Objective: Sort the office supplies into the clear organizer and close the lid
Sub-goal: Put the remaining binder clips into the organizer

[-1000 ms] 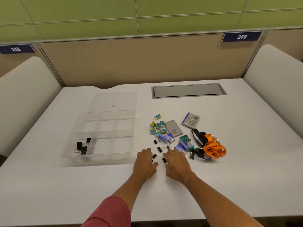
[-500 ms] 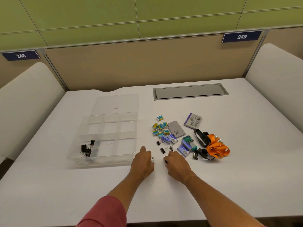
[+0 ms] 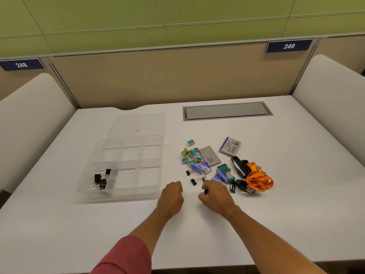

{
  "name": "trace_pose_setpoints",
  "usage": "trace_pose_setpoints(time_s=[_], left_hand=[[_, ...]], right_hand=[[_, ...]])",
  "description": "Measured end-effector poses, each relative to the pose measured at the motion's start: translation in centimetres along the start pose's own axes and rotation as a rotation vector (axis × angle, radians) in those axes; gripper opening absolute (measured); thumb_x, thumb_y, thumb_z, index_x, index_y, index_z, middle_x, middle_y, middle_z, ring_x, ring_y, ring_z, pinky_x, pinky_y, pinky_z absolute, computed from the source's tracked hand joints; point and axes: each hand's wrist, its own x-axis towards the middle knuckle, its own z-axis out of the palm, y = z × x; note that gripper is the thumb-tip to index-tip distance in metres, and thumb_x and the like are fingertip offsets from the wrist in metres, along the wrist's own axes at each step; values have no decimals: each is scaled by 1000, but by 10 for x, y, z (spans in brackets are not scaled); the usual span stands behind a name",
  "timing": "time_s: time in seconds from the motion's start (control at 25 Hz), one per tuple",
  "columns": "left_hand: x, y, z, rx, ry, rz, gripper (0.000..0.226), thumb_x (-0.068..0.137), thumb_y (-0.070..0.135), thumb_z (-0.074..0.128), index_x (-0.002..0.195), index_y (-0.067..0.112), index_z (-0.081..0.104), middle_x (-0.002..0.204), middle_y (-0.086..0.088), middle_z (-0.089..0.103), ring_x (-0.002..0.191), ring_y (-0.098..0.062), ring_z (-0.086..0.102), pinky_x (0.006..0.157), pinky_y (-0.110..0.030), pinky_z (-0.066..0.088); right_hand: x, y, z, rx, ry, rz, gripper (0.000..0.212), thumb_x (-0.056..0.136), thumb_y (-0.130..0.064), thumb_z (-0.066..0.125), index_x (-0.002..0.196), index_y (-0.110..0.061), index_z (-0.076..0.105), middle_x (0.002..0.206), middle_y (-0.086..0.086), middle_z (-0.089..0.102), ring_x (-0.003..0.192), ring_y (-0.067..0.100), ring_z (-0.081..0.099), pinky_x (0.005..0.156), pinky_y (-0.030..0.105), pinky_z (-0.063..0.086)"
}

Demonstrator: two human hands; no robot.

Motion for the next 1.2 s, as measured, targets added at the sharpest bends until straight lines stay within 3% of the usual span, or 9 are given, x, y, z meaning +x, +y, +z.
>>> trace_pose_setpoints(time_s=[0.16, 0.28, 0.48, 0.72, 0.92, 1.08, 1.2], left_hand=[[-4, 1, 11, 0, 30, -12, 26, 91, 23, 46, 112, 8, 47, 108, -11, 53, 99, -27, 52, 79, -31, 39], [-2, 3, 14, 7, -11, -73, 40, 90, 36, 53, 118, 12, 41, 111, -9, 50, 102, -27, 51, 80, -32, 40], [3, 3, 13, -7, -47, -82, 27, 92, 17, 47, 117, 8, 42, 112, -14, 53, 101, -26, 53, 81, -32, 43], [4, -1, 5, -62, -32, -131, 24, 92, 23, 45, 108, 6, 51, 108, -13, 54, 100, -30, 55, 76, -32, 40], [9, 2, -5, -77, 68, -48, 14, 94, 19, 37, 83, 13, 41, 87, -9, 47, 85, -27, 50, 73, -36, 39], [22, 10, -12, -125, 134, -35, 25, 99, 29, 35, 98, 10, 51, 95, -10, 58, 90, -27, 56, 71, -30, 36], [31, 16, -9, -94, 147, 22, 31, 102, 33, 32, 97, 11, 52, 94, -9, 60, 89, -27, 57, 70, -29, 34]], right_hand=[[0, 6, -5, 42, 21, 55, 16, 90, -16, 48, 92, -8, 62, 93, 10, 63, 84, 20, 59, 75, 37, 54], [1, 11, -8, 33, 49, 86, 16, 94, -15, 43, 90, -11, 58, 93, 10, 64, 82, 20, 56, 69, 34, 50], [14, 13, -14, 55, 82, 160, 22, 89, -19, 54, 111, -16, 56, 107, 5, 63, 96, 19, 58, 80, 30, 50], [29, 11, -9, -44, 76, 134, 44, 91, -38, 57, 130, -19, 51, 117, 6, 63, 109, 22, 58, 89, 35, 48], [41, 2, -5, -80, 96, 122, 33, 94, -41, 53, 116, -18, 61, 106, 4, 68, 95, 17, 61, 79, 30, 48], [45, 0, -8, -80, 99, 109, 25, 96, -34, 49, 102, -15, 65, 98, 4, 68, 84, 16, 60, 69, 28, 47], [42, 2, -12, 14, 153, 99, 19, 93, -31, 51, 87, -15, 59, 85, 3, 64, 78, 17, 59, 67, 32, 49]])
